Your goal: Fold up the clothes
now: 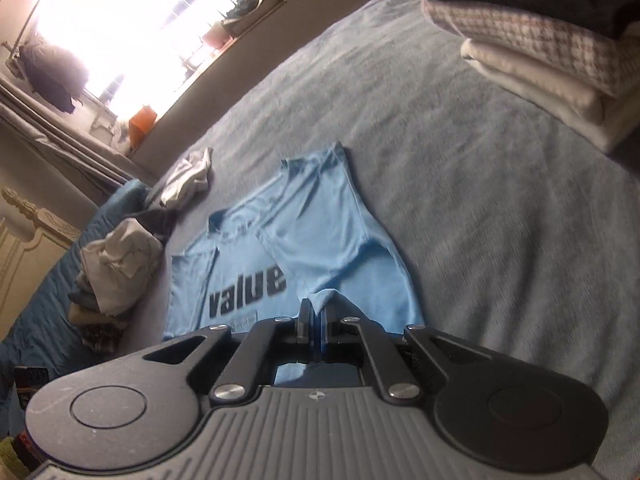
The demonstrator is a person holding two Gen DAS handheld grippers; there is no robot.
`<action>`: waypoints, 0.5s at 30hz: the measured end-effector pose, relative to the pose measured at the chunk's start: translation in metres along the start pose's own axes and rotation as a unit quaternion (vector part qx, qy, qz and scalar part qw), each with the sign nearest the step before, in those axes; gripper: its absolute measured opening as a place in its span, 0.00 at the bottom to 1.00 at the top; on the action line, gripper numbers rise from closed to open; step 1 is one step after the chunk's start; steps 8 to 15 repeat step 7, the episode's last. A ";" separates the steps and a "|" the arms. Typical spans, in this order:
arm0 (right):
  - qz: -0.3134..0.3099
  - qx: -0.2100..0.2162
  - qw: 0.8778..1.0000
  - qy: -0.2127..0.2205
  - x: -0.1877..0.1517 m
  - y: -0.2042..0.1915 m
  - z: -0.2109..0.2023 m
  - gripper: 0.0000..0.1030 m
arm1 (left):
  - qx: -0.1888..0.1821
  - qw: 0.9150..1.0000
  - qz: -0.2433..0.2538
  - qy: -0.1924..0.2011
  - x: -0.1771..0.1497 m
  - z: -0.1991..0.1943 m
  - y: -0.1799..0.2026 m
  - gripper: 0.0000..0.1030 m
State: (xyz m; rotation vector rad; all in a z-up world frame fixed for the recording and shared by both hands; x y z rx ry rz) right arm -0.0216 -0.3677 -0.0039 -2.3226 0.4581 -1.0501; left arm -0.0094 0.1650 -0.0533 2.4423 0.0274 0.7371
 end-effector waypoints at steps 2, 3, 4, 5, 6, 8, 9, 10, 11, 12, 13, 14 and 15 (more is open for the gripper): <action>0.009 0.006 1.000 0.013 0.017 -0.001 0.018 0.02 | 0.011 0.999 -0.026 0.021 0.020 0.008 -0.010 0.03; 0.013 0.008 1.000 0.017 0.024 -0.001 0.027 0.02 | 0.015 0.999 -0.035 0.029 0.030 0.013 -0.014 0.03; 0.017 0.009 1.000 0.020 0.030 -0.001 0.036 0.02 | 0.019 0.998 -0.041 0.038 0.040 0.018 -0.018 0.03; 0.018 0.010 0.999 0.025 0.037 -0.002 0.046 0.02 | 0.020 0.998 -0.046 0.047 0.050 0.023 -0.021 0.03; 0.016 0.011 0.999 0.031 0.044 -0.004 0.056 0.02 | 0.021 0.997 -0.051 0.055 0.060 0.028 -0.025 0.03; 0.015 0.013 0.999 0.035 0.050 -0.004 0.066 0.02 | 0.021 0.996 -0.056 0.062 0.068 0.034 -0.027 0.03; 0.015 0.013 0.999 0.035 0.050 -0.004 0.066 0.02 | 0.021 0.996 -0.056 0.062 0.068 0.034 -0.027 0.03; 0.015 0.013 0.999 0.035 0.050 -0.004 0.066 0.02 | 0.021 0.996 -0.056 0.062 0.068 0.034 -0.027 0.03; 0.015 0.013 0.999 0.035 0.050 -0.004 0.066 0.02 | 0.021 0.996 -0.056 0.062 0.068 0.034 -0.027 0.03; 0.015 0.013 0.999 0.035 0.050 -0.004 0.066 0.02 | 0.021 0.996 -0.056 0.062 0.068 0.034 -0.027 0.03; 0.015 0.013 0.999 0.035 0.050 -0.004 0.066 0.02 | 0.021 0.996 -0.056 0.062 0.068 0.034 -0.027 0.03; 0.015 0.013 0.999 0.035 0.050 -0.004 0.066 0.02 | 0.021 0.996 -0.056 0.062 0.068 0.034 -0.027 0.03; 0.015 0.013 0.999 0.035 0.050 -0.004 0.066 0.02 | 0.021 0.996 -0.056 0.062 0.068 0.034 -0.027 0.03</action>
Point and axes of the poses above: each gripper's, at about its wrist camera, not at the fingertips, and z roughly the way its jaws point, y to its right, x to its top, the point moved 4 cm from there along z, roughly the way its jaws point, and after that the axes turned 12 degrees about y, right-handed, at the moved point
